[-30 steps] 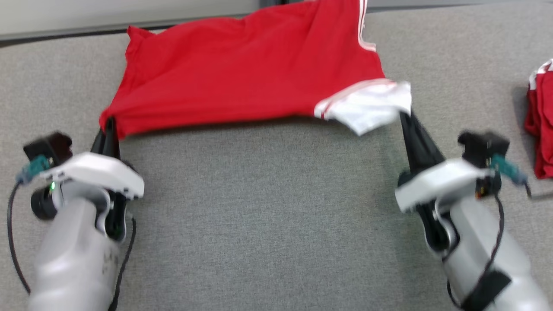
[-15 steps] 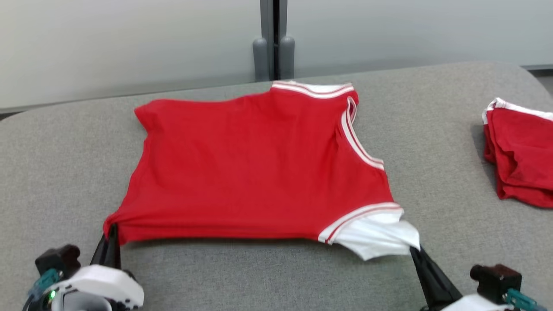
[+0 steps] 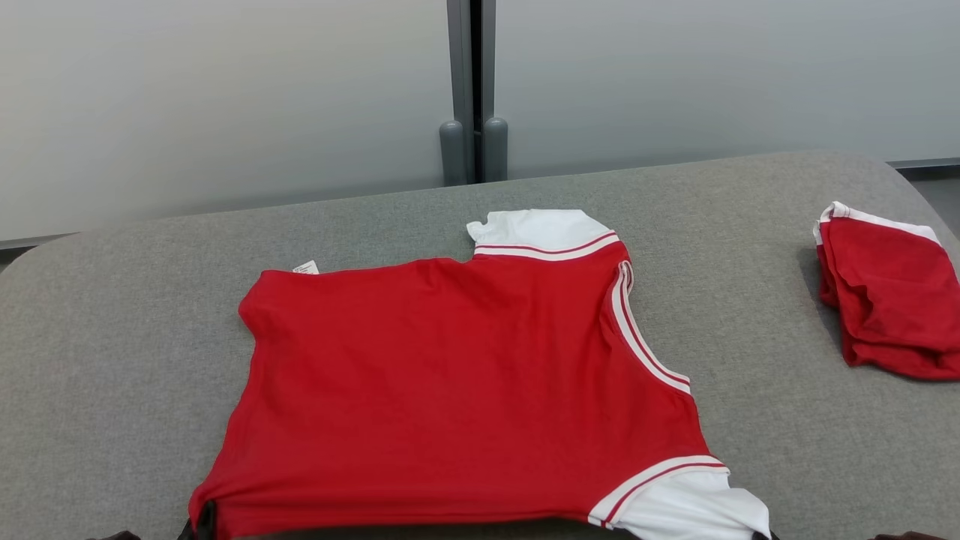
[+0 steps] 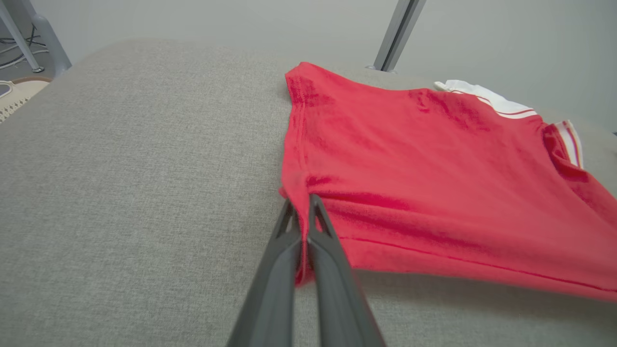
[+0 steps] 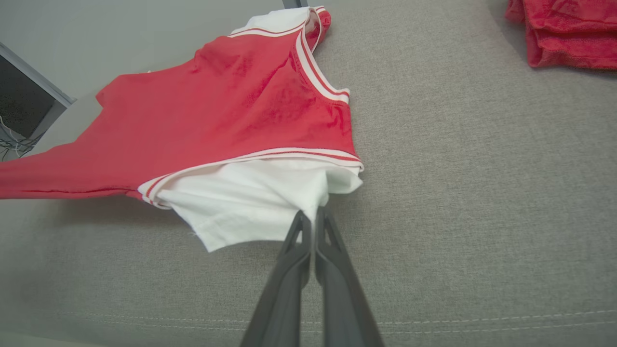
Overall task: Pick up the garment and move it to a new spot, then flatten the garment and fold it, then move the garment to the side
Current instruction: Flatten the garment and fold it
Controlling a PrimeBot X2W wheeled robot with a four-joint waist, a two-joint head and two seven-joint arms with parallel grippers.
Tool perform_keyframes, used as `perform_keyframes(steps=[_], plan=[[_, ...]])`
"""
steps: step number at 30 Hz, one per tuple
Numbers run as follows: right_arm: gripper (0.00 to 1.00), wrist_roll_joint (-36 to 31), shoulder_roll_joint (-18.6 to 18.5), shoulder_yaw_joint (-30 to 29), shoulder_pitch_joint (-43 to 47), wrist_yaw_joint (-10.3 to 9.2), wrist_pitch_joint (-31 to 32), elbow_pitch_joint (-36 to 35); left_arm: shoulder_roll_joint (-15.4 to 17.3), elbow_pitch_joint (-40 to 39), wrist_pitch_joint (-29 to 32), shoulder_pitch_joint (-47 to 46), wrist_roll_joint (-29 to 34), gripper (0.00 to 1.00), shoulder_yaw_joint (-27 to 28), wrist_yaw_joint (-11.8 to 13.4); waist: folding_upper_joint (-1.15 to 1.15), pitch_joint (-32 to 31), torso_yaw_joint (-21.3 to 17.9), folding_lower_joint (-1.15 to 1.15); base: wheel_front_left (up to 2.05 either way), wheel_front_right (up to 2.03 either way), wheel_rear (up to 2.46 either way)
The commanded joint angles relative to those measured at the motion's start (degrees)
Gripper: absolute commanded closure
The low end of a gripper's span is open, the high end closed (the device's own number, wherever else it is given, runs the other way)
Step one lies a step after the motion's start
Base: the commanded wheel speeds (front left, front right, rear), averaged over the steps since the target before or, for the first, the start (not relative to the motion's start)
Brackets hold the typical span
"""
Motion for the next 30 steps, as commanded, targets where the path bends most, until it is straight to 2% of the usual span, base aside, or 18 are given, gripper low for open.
perform_keyframes(steps=[1, 6, 12, 18, 30], plan=[[1.00, -0.13, 0.13, -0.70, 0.62, -0.14, 0.84, -1.26, 0.60, -1.74, 0.97, 1.25, 0.29, 1.00, 0.25, 0.76, 0.00, -0.13, 0.05, 0.00, 0.00, 0.00, 0.00], [1.00, -0.49, 1.17, -1.25, 1.18, -0.14, 3.00, -3.48, 1.36, -6.36, 6.34, 3.42, -0.31, 1.00, -0.48, 2.14, 0.00, -0.21, 0.40, 0.00, 0.00, 0.00, 0.00], [1.00, -0.22, 1.21, -0.53, -3.08, -0.14, 1.58, -0.79, 2.49, -5.03, 10.97, 0.37, -1.39, 1.00, -1.97, 1.13, 0.00, 1.81, 0.76, 0.00, 0.00, 0.00, 0.00], [1.00, 0.62, -0.57, 1.36, -11.93, -0.13, -0.96, 6.35, 2.51, 0.09, 14.41, -6.03, -4.91, 1.00, -2.17, -0.91, 0.00, 5.81, 1.38, 0.00, 0.00, 0.00, 0.00], [1.00, 3.63, -3.83, 8.01, -32.75, -0.09, -8.19, 23.03, 2.27, 10.54, 13.40, -20.30, -9.38, 1.00, -0.78, -5.09, 0.00, 12.86, 2.47, 0.00, 0.00, 0.00, 0.00]])
